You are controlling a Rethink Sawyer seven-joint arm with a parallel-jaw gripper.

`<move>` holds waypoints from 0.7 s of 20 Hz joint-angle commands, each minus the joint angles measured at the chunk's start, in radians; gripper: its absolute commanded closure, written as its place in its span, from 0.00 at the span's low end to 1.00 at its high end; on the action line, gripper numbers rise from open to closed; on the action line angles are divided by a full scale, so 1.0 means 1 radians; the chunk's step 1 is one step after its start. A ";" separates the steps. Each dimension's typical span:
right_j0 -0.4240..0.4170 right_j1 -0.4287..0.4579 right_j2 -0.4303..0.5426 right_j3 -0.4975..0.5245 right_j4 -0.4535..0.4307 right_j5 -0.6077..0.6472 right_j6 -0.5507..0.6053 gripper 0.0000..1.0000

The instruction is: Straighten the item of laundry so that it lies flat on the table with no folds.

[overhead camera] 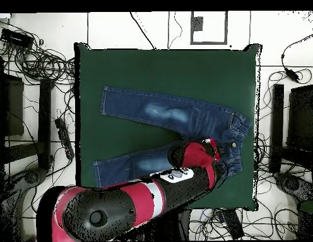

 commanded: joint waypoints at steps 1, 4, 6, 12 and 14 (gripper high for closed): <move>0.008 0.082 0.039 -0.110 0.098 0.079 0.177 1.00; 0.022 0.109 0.007 -0.113 0.117 0.090 0.183 1.00; 0.027 0.116 0.001 -0.112 0.124 0.095 0.184 1.00; 0.041 0.171 -0.057 -0.137 0.175 0.130 0.206 1.00; 0.049 0.189 -0.078 -0.139 0.188 0.144 0.214 1.00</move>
